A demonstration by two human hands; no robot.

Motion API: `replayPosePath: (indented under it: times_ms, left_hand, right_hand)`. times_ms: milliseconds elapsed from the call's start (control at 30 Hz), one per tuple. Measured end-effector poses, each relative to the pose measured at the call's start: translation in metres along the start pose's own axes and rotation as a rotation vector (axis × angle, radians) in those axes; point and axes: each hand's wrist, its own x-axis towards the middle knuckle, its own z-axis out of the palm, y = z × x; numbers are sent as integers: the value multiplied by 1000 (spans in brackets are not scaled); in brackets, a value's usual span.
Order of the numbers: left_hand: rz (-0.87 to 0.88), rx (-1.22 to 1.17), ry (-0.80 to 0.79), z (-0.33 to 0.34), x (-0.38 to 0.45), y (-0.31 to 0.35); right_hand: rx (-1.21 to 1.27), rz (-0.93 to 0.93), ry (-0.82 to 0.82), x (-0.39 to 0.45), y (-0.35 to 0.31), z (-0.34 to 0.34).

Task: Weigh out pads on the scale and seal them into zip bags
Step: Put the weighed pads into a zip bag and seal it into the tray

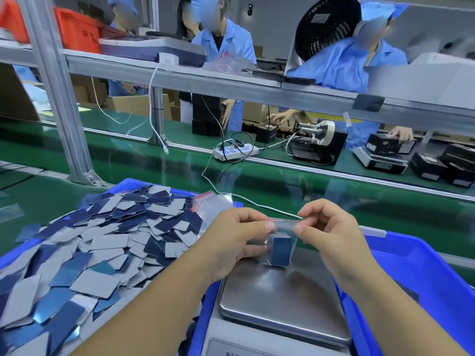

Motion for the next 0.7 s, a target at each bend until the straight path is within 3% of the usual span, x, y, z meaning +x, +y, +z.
replayPosePath:
  times_ms: [500,700]
  left_hand:
    - [48,87,32,5,1,-2]
    - [50,99,27,8,2,-3]
  right_hand:
    - [115,-26,-83,-1,2,3]
    - [55,-39,-134,-1,4,8]
